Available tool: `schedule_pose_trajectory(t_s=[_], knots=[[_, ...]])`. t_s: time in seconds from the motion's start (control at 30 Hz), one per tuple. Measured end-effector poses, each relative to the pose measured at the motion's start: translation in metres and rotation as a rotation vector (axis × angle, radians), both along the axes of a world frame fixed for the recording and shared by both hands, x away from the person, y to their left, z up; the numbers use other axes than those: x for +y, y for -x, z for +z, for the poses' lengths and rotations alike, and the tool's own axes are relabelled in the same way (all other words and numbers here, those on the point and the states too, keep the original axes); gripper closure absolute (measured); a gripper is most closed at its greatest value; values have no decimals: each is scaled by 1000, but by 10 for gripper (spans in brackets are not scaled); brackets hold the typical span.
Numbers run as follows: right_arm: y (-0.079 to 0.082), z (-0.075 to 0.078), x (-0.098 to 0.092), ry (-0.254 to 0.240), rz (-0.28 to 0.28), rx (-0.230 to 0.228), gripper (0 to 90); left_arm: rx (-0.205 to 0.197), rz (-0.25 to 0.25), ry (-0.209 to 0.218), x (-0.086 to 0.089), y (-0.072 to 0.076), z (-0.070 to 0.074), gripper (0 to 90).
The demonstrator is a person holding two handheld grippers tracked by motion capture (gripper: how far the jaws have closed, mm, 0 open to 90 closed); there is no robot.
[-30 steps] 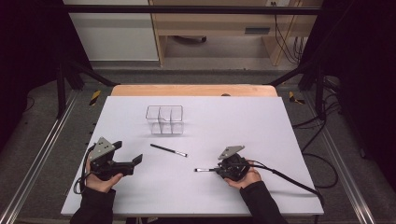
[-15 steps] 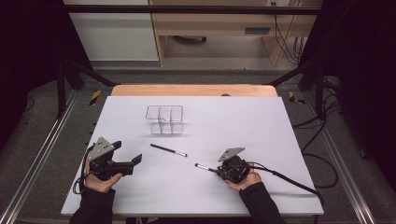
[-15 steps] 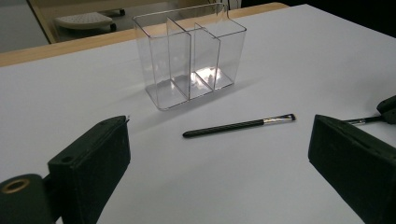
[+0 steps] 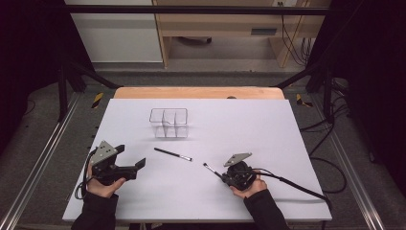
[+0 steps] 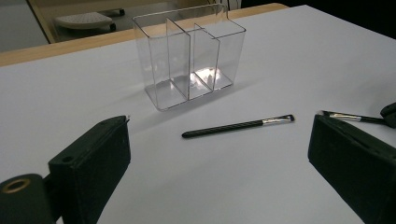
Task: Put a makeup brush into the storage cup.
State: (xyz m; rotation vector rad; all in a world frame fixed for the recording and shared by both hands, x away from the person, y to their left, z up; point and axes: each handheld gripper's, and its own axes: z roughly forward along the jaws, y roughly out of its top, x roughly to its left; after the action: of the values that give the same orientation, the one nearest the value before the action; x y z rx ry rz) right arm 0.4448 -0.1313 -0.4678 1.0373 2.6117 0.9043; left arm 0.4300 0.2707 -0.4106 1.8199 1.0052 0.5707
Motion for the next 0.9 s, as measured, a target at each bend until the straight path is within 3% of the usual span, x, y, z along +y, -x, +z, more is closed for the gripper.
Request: schedule_pose_trajectory(t_s=[0.37,0.6,0.9], knots=[[1,0,1,-9,-14,-5,828,6,-3,-3,-1,-1,-1,50],[0,5,-2,-18,-26,-23,722,8,-5,-5,-2,-1,-2,50],[-5,28,-11,-47,-51,-61,564,9,-5,-3,-1,-1,-1,50]])
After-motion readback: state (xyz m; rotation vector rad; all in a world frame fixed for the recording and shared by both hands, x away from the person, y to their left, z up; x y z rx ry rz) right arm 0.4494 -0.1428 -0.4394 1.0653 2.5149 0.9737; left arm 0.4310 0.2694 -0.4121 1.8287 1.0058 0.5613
